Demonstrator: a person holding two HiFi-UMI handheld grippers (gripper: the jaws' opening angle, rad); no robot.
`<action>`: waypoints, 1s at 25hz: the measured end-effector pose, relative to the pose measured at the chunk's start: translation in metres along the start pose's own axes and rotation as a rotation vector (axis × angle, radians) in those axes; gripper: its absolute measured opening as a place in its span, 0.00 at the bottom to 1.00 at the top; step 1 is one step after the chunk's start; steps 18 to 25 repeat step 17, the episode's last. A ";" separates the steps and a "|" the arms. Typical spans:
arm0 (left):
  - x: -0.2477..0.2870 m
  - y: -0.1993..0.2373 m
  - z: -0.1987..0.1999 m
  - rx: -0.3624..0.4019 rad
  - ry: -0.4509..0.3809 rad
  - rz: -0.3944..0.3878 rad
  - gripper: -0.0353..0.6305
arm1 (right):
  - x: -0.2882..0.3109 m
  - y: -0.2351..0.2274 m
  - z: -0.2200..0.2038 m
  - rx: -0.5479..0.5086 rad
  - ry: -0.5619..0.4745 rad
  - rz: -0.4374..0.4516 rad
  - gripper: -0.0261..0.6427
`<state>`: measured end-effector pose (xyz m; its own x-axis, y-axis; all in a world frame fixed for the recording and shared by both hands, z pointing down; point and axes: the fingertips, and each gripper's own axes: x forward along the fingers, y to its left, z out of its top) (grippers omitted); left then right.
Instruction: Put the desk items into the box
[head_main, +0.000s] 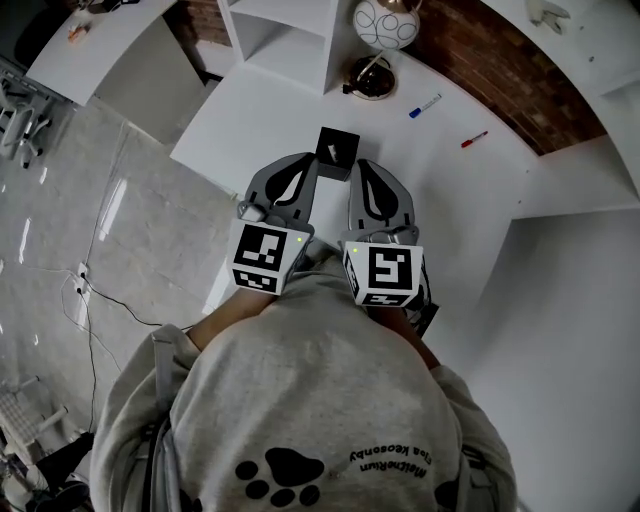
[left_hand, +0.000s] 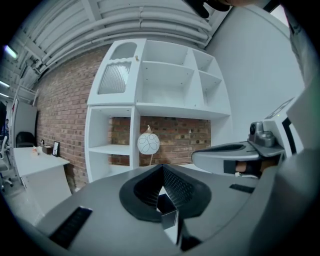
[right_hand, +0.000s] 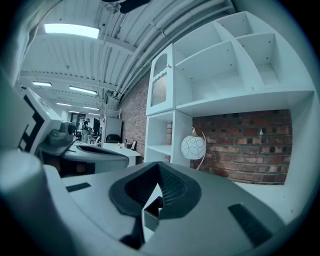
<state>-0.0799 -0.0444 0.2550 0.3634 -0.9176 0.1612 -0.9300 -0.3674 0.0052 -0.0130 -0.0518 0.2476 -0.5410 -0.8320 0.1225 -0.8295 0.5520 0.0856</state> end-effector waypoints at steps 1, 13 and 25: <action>0.000 0.000 -0.001 0.001 -0.004 -0.006 0.06 | 0.000 0.001 0.000 0.000 -0.006 -0.006 0.06; 0.000 -0.014 -0.013 0.029 0.017 -0.087 0.06 | -0.010 0.005 -0.017 0.017 0.017 -0.059 0.06; 0.003 -0.019 -0.012 0.049 0.014 -0.107 0.06 | -0.011 0.000 -0.019 0.022 0.018 -0.071 0.06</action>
